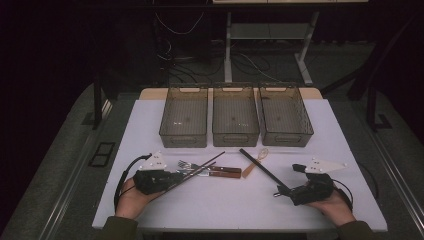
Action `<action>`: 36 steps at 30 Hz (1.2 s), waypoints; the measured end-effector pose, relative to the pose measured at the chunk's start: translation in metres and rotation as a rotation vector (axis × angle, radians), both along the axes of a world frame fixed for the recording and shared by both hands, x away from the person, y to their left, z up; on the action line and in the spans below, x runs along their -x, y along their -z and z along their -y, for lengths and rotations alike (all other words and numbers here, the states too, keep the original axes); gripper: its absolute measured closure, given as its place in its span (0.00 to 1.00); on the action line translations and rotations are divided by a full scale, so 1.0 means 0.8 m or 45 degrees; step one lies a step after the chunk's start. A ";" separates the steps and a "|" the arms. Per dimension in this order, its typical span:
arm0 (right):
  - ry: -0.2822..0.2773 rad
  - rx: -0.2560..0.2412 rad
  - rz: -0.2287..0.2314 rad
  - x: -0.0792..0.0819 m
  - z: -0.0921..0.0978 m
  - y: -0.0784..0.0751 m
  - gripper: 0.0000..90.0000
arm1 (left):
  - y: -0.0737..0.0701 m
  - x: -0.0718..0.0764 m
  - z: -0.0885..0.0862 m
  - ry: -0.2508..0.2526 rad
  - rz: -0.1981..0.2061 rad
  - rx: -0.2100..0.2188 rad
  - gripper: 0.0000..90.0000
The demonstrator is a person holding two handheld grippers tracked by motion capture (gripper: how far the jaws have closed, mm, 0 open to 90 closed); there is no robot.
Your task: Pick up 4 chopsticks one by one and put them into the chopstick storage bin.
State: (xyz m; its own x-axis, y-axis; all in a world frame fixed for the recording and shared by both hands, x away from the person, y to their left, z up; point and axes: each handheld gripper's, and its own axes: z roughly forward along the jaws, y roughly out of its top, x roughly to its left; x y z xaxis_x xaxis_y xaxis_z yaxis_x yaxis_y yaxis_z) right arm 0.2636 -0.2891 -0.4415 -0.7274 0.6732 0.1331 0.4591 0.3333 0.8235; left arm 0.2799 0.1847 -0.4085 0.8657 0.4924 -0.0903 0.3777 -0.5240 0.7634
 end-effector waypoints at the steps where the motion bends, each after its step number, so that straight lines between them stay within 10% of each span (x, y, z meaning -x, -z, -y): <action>1: 0.000 0.000 0.000 0.000 0.000 0.000 0.01 | -0.001 0.000 0.001 -0.005 -0.011 0.003 0.94; 16: -0.006 0.003 0.012 0.002 0.000 -0.002 0.01 | -0.023 -0.013 0.021 -0.023 -0.016 0.121 0.95; 36: -0.010 -0.001 0.008 0.003 -0.001 -0.002 0.01 | -0.051 -0.055 0.034 -0.095 0.009 0.086 0.95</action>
State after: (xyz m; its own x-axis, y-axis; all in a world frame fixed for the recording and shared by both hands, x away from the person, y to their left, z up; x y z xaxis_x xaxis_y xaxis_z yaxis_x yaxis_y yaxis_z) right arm 0.2609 -0.2881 -0.4398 -0.7333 0.6675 0.1294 0.4517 0.3360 0.8265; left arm 0.3238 0.1574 -0.3677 0.8275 0.5485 -0.1196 0.4084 -0.4419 0.7987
